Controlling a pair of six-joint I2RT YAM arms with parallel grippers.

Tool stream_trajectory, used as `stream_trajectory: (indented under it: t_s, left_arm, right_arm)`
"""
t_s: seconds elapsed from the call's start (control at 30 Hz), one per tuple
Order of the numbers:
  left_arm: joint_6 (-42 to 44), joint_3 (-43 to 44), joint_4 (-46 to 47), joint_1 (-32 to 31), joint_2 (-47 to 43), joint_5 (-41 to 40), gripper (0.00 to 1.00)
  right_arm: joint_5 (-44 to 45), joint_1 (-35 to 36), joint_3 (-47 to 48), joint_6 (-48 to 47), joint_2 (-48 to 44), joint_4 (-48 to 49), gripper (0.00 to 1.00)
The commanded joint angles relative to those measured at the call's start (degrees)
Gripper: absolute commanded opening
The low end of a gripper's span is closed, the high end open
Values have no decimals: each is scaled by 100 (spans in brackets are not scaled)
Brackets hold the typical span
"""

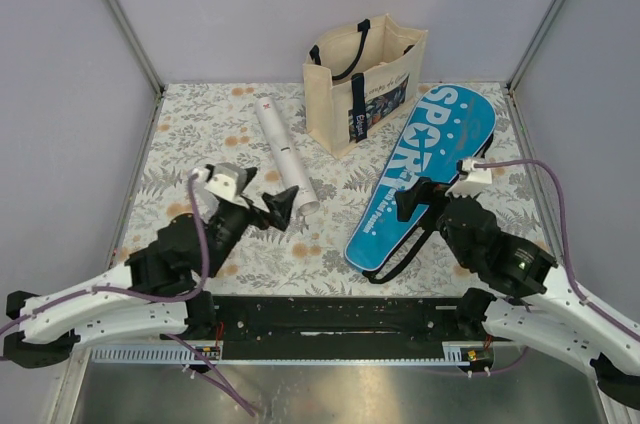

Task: Pack up the badminton gear

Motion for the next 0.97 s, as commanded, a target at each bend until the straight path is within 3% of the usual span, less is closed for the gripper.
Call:
stream_trajectory:
  t_s: [0.0, 0.27, 0.43, 0.93]
  left_arm:
    - [-682, 584, -1356, 3, -319, -916, 99]
    - [-1413, 409, -1736, 3, -1276, -1065, 99]
    - [-1264, 215, -1701, 3, -1725, -1285, 99]
    - [-1430, 382, -2017, 3, -1691, -1338, 99]
  right_arm:
    - [484, -2, 565, -574, -197, -222, 98]
    - [659, -1, 1040, -1155, -662, -310, 98]
    - [712, -2, 935, -1217, -847, -266, 98]
    - [678, -2, 944, -1164, -909, -108, 98]
